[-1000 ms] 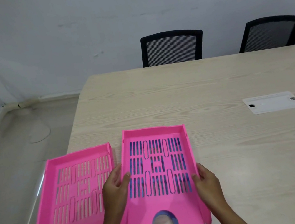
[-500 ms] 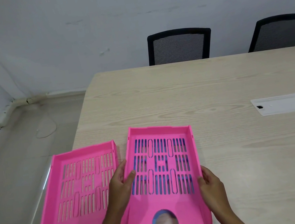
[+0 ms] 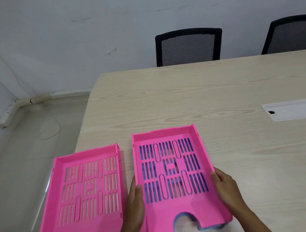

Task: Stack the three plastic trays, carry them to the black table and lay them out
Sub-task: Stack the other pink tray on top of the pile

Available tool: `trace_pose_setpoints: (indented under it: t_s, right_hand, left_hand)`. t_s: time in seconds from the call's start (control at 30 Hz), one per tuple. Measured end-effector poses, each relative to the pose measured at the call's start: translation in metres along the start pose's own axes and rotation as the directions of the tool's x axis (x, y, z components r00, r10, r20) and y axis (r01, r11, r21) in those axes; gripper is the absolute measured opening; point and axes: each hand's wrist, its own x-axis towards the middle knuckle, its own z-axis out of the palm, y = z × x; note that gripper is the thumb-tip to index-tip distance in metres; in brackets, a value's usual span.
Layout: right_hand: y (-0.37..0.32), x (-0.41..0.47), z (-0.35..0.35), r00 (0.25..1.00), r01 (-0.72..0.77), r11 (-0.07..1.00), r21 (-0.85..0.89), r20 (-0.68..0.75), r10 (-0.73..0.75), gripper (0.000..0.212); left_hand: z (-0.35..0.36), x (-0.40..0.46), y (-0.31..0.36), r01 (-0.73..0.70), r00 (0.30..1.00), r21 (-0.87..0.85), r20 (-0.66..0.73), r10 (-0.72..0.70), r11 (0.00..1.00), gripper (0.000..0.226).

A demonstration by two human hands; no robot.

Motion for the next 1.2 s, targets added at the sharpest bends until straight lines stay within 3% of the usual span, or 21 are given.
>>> trace_pose_setpoints:
  t_s: [0.33,0.5,0.93,1.07,1.2]
  right_hand:
    - [-0.031,-0.003,0.000,0.974,0.153,0.987,-0.049,-0.159,-0.159,0.049]
    - [-0.064,-0.005,0.023,0.946,0.279,0.957,-0.077,-0.146,-0.288,0.045]
    - [-0.128,-0.064,0.167,0.855,0.481,0.875,-0.049,0.248,-0.456,0.043]
    - [-0.135,-0.085,0.200,0.849,0.437,0.896,-0.079,0.366,-0.382,0.050]
    - [-0.135,-0.094,0.222,0.888,0.300,0.948,-0.107,0.395,-0.236,0.055]
  left_hand:
    - [-0.013,0.008,0.003,-0.106,0.990,-0.072,-0.105,0.098,0.992,0.044]
    - [-0.037,0.005,0.003,-0.175,0.969,-0.079,-0.190,0.158,0.981,0.039]
    - [-0.155,-0.012,-0.029,-0.279,0.884,-0.109,-0.417,0.211,0.954,0.033]
    - [-0.189,-0.008,-0.048,-0.268,0.864,-0.091,-0.463,0.198,0.959,0.032]
    - [-0.218,-0.002,-0.071,-0.168,0.853,-0.032,-0.505,0.129,0.985,0.035]
